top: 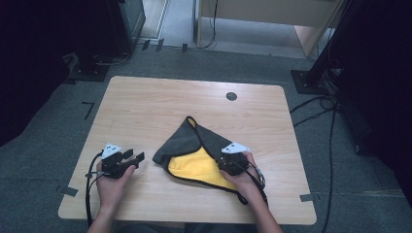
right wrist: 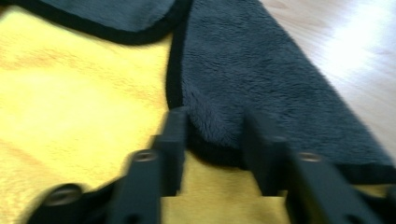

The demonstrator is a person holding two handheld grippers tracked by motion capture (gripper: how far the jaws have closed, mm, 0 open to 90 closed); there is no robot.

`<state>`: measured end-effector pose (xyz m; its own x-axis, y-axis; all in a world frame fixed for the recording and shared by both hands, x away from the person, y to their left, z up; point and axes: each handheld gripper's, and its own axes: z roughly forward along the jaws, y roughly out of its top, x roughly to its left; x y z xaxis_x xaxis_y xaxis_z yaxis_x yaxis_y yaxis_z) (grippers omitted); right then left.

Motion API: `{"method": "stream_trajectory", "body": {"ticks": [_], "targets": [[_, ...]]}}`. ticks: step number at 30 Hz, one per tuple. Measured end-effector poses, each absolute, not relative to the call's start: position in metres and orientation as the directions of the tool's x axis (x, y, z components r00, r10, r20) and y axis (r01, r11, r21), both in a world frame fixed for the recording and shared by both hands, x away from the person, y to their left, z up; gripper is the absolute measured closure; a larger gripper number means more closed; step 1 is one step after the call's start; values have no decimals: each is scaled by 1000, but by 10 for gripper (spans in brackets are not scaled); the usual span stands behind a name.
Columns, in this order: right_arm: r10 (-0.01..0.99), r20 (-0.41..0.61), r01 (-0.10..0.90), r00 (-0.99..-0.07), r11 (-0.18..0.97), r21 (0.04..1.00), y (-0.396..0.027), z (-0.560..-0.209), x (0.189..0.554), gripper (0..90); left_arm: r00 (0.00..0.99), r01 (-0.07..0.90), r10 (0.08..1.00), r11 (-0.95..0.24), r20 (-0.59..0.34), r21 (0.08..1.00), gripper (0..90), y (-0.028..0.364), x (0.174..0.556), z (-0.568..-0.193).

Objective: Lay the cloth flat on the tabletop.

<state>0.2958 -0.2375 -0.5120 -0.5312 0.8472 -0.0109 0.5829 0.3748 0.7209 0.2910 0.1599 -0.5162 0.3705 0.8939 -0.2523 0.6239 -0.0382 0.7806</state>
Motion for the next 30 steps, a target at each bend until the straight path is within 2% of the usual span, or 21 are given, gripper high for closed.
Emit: {"method": "stream_trajectory", "body": {"ticks": [1, 2, 4, 7, 8, 11, 12, 14, 17, 18, 19, 22, 24, 27, 30], "targets": [[847, -11, 583, -531, 375, 721, -238, -512, 296, 755, 370, 624, 894, -38, -252, 781, 441, 160, 291, -516], [854, 5, 604, -521, 364, 709, -243, -506, 305, 831, 371, 623, 894, -38, -252, 781, 440, 160, 291, -516], [866, 31, 605, -500, 323, 728, -251, -497, 316, 838, 369, 623, 895, -37, -252, 781, 436, 160, 291, -516], [917, 120, 620, -381, 157, 768, -271, -479, 345, 843, 370, 622, 896, -42, -247, 782, 430, 159, 291, -516], [941, 131, 620, -312, 97, 779, -280, -474, 356, 834, 373, 622, 896, -47, -243, 781, 430, 159, 291, -516], [982, 183, 598, -42, -122, 792, -310, -462, 383, 665, 376, 621, 894, -46, -245, 783, 426, 159, 291, -516], [978, 207, 599, -10, -160, 784, -315, -460, 384, 636, 379, 620, 892, -48, -245, 783, 425, 159, 291, -516], [965, 258, 600, -36, -186, 779, -320, -455, 380, 592, 381, 617, 893, -51, -241, 786, 423, 158, 290, -515], [971, 196, 598, -134, -78, 798, -313, -458, 358, 569, 393, 620, 888, -62, -241, 782, 424, 153, 290, -509], [971, 196, 598, -134, -78, 798, -313, -458, 358, 569, 393, 620, 888, -62, -241, 782, 421, 153, 290, -509], [965, 193, 620, -178, -42, 784, -309, -466, 338, 541, 425, 608, 863, -50, -272, 792, 420, 144, 290, -501], [956, 201, 655, -213, -13, 755, -304, -479, 312, 498, 475, 593, 850, -119, -227, 796, 425, 119, 290, -491], [947, 234, 657, -219, -34, 753, -299, -483, 289, 464, 507, 596, 828, -137, -239, 791, 420, 101, 291, -484], [919, 265, 663, -292, -5, 748, -288, -482, 261, 435, 537, 587, 812, -167, -226, 792, 413, 85, 295, -478], [923, 220, 652, -315, 42, 757, -279, -487, 247, 417, 575, 554, 806, -255, -143, 792, 419, 50, 310, -472]]}}
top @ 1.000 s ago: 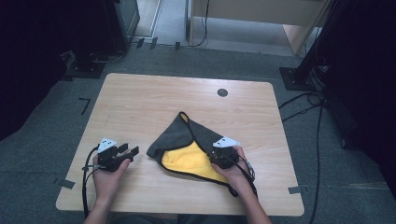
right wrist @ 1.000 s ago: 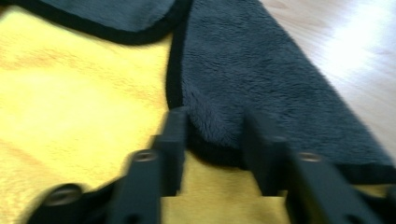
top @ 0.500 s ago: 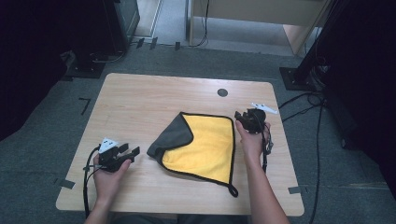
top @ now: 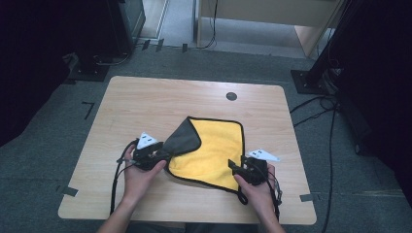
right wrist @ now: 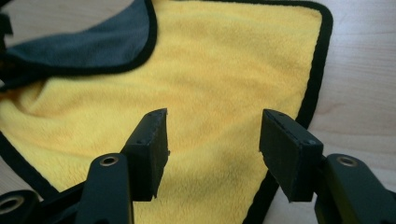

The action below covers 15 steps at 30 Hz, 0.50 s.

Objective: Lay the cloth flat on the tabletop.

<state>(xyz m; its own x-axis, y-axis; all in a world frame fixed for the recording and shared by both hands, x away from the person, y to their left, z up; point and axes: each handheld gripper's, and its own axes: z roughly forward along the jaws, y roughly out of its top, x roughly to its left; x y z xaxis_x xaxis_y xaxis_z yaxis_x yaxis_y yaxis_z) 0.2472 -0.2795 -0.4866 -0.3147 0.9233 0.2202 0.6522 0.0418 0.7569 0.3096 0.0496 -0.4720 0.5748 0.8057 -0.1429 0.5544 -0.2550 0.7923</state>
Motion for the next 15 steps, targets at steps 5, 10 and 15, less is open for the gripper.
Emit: {"method": "stream_trajectory", "body": {"ticks": [5, 10, 15], "targets": [[942, 149, 677, -301, 101, 729, -262, -514, 244, 385, 601, 534, 797, -347, -58, 771, 481, 10, 320, -482], [933, 63, 641, -353, 192, 743, -250, -519, 245, 359, 602, 544, 796, -464, 59, 699, 440, -21, 327, -496], [930, 32, 630, -365, 222, 745, -247, -520, 245, 339, 610, 548, 786, -512, 103, 662, 435, -27, 332, -507]]}}
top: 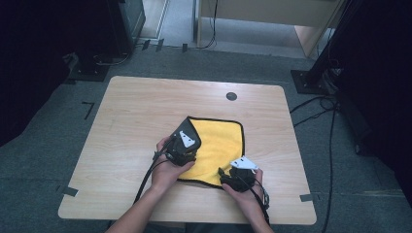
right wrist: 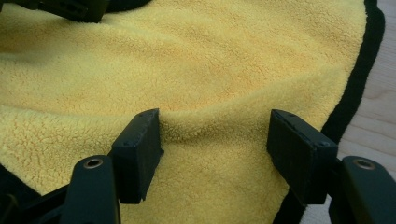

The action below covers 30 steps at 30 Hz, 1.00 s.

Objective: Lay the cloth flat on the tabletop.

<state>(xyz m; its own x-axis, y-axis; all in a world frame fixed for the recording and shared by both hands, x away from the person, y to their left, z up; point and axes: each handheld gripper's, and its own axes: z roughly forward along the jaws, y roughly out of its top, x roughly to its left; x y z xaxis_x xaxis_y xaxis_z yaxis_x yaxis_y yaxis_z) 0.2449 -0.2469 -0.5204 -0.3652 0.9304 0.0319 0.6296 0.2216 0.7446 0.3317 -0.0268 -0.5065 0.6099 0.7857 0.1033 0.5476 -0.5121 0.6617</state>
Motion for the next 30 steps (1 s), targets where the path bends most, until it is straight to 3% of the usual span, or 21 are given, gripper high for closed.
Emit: {"method": "stream_trajectory", "body": {"ticks": [5, 8, 14, 15, 16, 17, 22, 25, 30], "targets": [[924, 30, 624, -380, 232, 746, -248, -521, 246, 331, 578, 595, 815, -459, 46, 659, 780, -18, 339, -502], [918, 26, 622, -396, 248, 743, -250, -520, 247, 331, 527, 616, 850, -394, 16, 682, 839, -6, 347, -495], [893, 29, 622, -450, 289, 728, -265, -519, 249, 342, 312, 675, 942, -125, -127, 727, 798, 60, 395, -471], [890, 26, 620, -456, 297, 726, -270, -518, 250, 343, 248, 688, 959, -74, -138, 722, 710, 72, 402, -468], [888, 30, 622, -458, 297, 725, -274, -518, 251, 352, 248, 688, 959, -74, -138, 722, 595, 72, 402, -468], [887, 28, 621, -462, 300, 724, -280, -518, 253, 362, 156, 707, 975, 2, -159, 707, 552, 95, 411, -466], [888, 22, 630, -459, 308, 713, -286, -516, 254, 365, 201, 673, 968, -26, -149, 739, 488, 111, 402, -466], [909, 19, 651, -417, 284, 704, -288, -509, 257, 423, 243, 672, 963, -80, -117, 736, 498, 106, 393, -475], [947, 80, 620, -311, 138, 772, -303, -492, 288, 487, 268, 682, 962, -154, -48, 715, 550, 101, 385, -494]]}}
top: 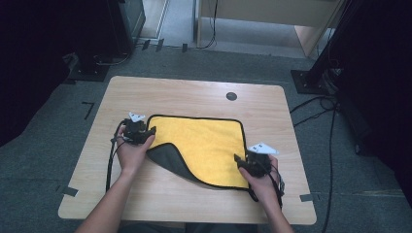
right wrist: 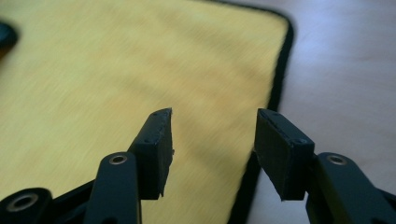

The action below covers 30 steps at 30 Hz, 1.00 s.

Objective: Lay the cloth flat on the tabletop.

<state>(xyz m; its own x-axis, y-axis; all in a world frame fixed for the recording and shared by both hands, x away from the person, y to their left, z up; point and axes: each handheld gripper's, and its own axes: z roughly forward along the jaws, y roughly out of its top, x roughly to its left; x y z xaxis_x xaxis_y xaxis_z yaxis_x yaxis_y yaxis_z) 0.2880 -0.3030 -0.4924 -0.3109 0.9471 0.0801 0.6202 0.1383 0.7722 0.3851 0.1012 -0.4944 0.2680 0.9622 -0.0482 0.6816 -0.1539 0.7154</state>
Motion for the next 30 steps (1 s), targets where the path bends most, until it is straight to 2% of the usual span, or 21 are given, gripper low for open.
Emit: {"method": "stream_trajectory", "body": {"ticks": [2, 3, 7, 11, 14, 15, 18, 20, 24, 28, 30], "targets": [[974, 7, 617, -227, 139, 775, -310, -492, 312, 518, 246, 691, 968, -138, -52, 709, 544, 105, 386, -499], [978, 9, 630, -206, 126, 766, -314, -494, 322, 536, 241, 695, 970, -140, -45, 706, 540, 107, 387, -500], [982, 116, 673, -147, 13, 739, -328, -506, 370, 606, 236, 699, 971, -143, -38, 700, 528, 113, 392, -506], [976, 169, 666, -140, -34, 745, -327, -508, 396, 608, 264, 688, 964, -171, -24, 706, 527, 114, 394, -511], [973, 144, 690, -180, 21, 723, -319, -513, 413, 599, 276, 674, 961, -192, -2, 713, 540, 111, 393, -511], [975, 106, 684, -197, 59, 727, -314, -516, 416, 610, 278, 669, 960, -197, 4, 717, 544, 110, 393, -512], [966, -9, 643, -257, 178, 745, -305, -517, 418, 751, 302, 659, 953, -213, 6, 722, 600, 109, 392, -512], [968, -34, 638, -249, 190, 746, -304, -517, 420, 838, 320, 645, 947, -224, 8, 730, 664, 108, 393, -513], [977, -37, 643, -209, 166, 748, -308, -517, 429, 867, 334, 638, 942, -242, 20, 731, 782, 100, 400, -513], [981, -55, 654, -184, 164, 739, -313, -516, 440, 865, 325, 660, 946, -217, -13, 719, 790, 94, 416, -512], [984, -43, 667, -172, 148, 730, -317, -515, 445, 805, 308, 670, 951, -204, -18, 713, 779, 90, 423, -511]]}}
